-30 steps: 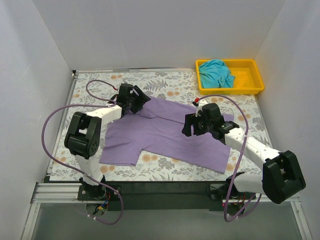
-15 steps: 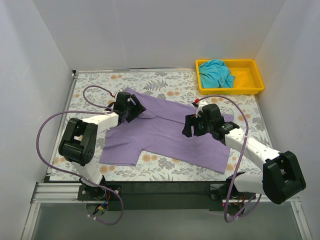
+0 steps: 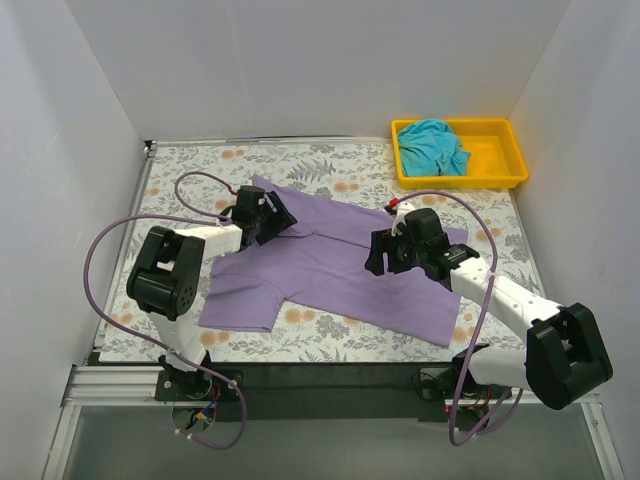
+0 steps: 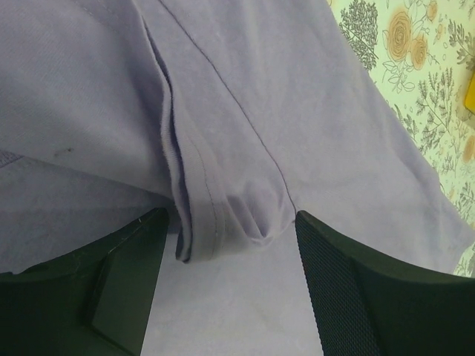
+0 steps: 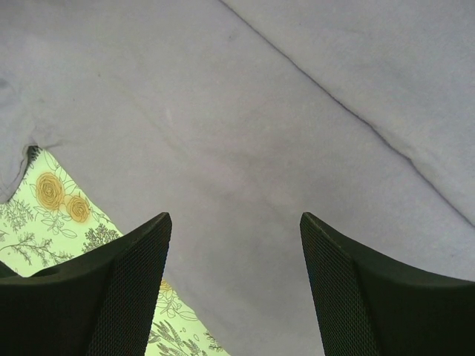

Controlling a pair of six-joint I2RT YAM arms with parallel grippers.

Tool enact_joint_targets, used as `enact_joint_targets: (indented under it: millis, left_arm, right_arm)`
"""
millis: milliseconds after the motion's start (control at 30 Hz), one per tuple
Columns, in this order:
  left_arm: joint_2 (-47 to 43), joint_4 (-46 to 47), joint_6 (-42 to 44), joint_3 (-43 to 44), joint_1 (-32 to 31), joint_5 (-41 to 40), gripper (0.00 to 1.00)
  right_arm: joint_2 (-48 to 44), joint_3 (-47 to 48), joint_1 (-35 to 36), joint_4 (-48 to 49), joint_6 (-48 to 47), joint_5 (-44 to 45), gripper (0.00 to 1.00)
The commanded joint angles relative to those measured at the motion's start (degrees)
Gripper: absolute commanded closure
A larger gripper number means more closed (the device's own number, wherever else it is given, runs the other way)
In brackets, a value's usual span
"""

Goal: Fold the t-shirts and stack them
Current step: Fold the tshirt

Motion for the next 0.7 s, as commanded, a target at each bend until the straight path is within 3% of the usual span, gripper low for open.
enact_joint_targets:
  millis: [0,433,667]
  left_arm:
    - [-0.9,-0.5,0.8,2.7,-0.2,2.5,0.36]
    - [-6.1,-1.3,-12.3,3.9,-3.9,14.6,0.37]
    - [-12.7,-1.4,-16.6,1.3,-5.3,14.1,0.37]
  right_arm:
    - [-1.9,-0.3,-0.3,1.0,-0.9,-0.3,0.36]
    - [-1.9,0.0,-0.3,1.0,-0.9,-0.2,0.36]
    - [-2.3,-0.4,-0.3,0.9,-0.9,0.0,0.36]
